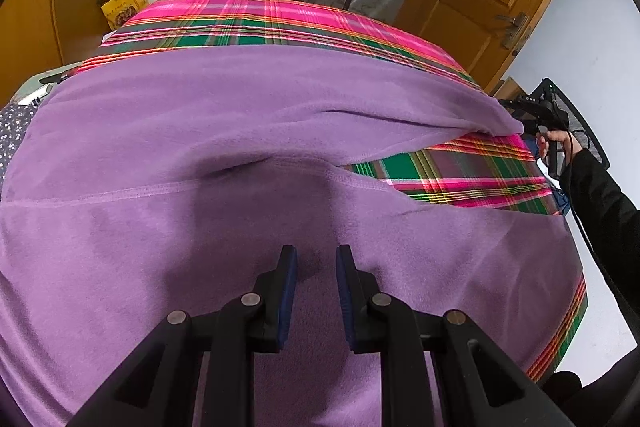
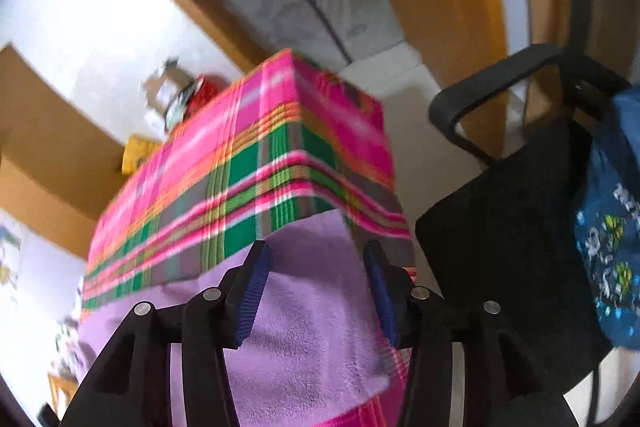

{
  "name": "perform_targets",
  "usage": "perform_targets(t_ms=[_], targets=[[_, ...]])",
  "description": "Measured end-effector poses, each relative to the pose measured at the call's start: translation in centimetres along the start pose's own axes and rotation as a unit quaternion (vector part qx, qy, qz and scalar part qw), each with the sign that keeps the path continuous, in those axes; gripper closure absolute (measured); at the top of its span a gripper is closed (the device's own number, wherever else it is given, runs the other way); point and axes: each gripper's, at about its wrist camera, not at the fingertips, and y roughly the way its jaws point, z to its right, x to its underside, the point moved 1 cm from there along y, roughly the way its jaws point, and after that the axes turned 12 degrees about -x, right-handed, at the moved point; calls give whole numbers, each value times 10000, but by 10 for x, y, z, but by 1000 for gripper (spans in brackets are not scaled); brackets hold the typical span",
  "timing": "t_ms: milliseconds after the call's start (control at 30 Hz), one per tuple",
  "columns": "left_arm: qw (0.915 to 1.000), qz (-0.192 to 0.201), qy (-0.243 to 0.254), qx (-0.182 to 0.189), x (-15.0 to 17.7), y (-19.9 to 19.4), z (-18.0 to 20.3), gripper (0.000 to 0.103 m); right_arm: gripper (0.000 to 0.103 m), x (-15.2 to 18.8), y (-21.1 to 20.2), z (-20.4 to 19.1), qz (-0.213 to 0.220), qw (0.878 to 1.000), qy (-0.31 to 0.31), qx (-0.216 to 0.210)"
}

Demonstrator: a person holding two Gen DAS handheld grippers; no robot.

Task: Fold clothes

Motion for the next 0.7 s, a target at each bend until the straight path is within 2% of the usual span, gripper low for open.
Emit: perform_targets(t_ms=[67,167,233,267,300,433,567,700], targets=[[10000,-23,-8,-14,-1,2,1,83,95,-4,0,-6,128,9997,-183,78],[10000,-58,-12,-31,-2,6,2,83,95,-14,-6,-14,499,9980,-335,178],[10000,-50,7,-29,-3,6,4,83,92,-19,-5,-20,603,9971,-368,278],[10000,-50,9,-8,-3,7,5,83,86,-20,-3,-22,572,9971,-367,348],[10000,-46,10,13,-4,7,5,83,74,-20,-2,-23,541,9972,-342,398],[10000,-22,22,72,-2,5,5,83,61,-12,-21,3,770,9957,297,432],[9999,-3,19,128,0,3,2,83,59,16,-49,42,1115,9827,1467,-168],[9998,22,27,170,2,1,1,83,57,48,-61,57,1164,9698,2011,-743]])
